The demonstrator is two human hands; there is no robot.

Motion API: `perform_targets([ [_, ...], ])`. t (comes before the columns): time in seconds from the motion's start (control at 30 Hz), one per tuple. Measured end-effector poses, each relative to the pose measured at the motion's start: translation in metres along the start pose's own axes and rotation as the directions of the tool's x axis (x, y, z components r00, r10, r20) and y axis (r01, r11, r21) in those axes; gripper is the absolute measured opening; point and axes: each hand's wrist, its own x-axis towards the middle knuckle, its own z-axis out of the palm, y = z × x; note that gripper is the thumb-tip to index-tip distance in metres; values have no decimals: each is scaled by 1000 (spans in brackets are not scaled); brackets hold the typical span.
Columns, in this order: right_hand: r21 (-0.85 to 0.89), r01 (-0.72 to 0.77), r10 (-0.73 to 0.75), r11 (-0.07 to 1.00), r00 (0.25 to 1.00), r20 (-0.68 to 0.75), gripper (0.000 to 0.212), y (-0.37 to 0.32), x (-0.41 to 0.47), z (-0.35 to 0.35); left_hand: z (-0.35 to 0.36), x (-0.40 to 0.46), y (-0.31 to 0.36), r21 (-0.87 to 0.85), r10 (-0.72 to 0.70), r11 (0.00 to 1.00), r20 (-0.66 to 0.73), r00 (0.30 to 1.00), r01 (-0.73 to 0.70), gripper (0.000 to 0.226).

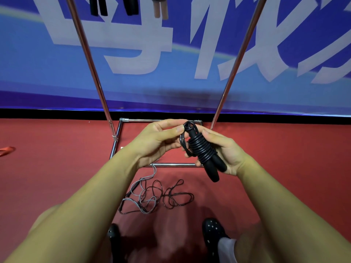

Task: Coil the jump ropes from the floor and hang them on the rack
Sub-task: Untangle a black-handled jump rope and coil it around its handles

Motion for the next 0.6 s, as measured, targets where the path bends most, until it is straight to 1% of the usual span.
perform_targets([
  [0.13, -14, -10, 10, 1000, 1000, -3, 38, 0, 0, 0, 0, -1, 3, 13, -29, 999, -31, 999, 29, 17],
  [0.3, -20, -26, 26, 999, 1000, -14, 38, 0, 0, 0, 0, -2, 4, 56, -6, 998, -65, 998, 9, 10],
  [0.4, -70, -29, 28, 997, 999, -25, 39, 1, 1, -2, 0, -2, 4, 128, 25, 992, -76, 997, -15, 7],
  [0.5, -139, -32, 26, 990, 999, -42, 40, 2, 1, -4, -1, -2, 2, 218, 64, 975, -93, 994, -42, 11],
  [0.6, -209, -37, 23, 977, 997, -69, 45, 4, 1, -6, -3, 0, -2, 273, 89, 960, -114, 989, -55, 10],
])
